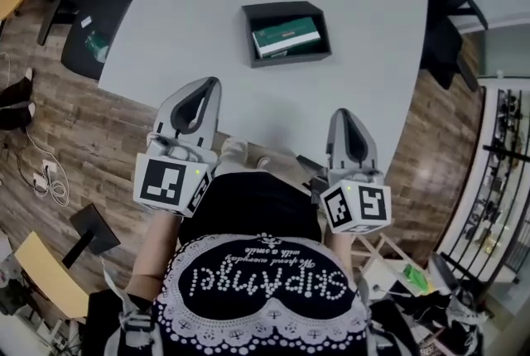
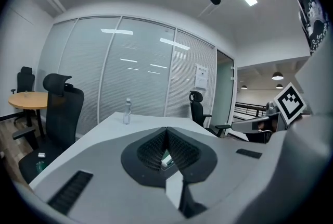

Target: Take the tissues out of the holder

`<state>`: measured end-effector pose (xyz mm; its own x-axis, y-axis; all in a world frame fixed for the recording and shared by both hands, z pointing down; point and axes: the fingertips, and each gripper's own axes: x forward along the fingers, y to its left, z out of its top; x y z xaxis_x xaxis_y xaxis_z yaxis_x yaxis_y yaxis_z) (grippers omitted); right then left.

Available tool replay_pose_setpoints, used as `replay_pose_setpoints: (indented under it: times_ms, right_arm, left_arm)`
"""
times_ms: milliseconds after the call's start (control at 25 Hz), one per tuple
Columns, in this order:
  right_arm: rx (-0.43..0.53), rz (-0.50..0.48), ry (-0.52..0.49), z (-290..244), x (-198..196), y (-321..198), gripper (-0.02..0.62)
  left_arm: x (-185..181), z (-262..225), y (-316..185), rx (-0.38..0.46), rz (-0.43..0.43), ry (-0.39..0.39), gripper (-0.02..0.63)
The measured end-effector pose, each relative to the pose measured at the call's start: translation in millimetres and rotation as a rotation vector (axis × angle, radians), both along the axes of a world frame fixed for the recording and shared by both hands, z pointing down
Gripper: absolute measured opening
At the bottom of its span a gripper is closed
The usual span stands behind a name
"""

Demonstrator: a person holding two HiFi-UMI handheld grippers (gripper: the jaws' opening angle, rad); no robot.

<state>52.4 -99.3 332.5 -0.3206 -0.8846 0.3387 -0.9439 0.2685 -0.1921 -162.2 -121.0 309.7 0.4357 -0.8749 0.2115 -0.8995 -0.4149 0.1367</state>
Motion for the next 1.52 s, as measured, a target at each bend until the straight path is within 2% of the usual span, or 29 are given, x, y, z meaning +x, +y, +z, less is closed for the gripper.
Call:
replay_pose_setpoints:
  times_ms: [200, 400, 560, 840, 1520]
  right_arm:
    - [-0.017, 0.056, 0.006, 3, -1, -5, 0.035]
    - [-0.029, 0.064, 0.004, 7, -2, -9, 0.035]
    - [-0.049, 0.078, 0.003, 11, 6, -5, 0.034]
    - [-0.044, 0.060, -0.010, 10, 29, -6, 0.034]
    - [-0.001, 0.025, -0.035, -1, 32, -22, 0.035]
  left_arm:
    - [-5, 7, -19, -0.013, 0.040, -0.001, 0.025]
    - [-14, 16, -28, -0.038, -0.001, -0.003, 0.025]
    - [-8, 21, -27, -0.066, 0.004, 0.007, 0.025]
    - [16, 16, -25, -0.062, -0.016, 0.005, 0.025]
    - [30, 7, -29, -0.047, -0.006, -0.006, 0.025]
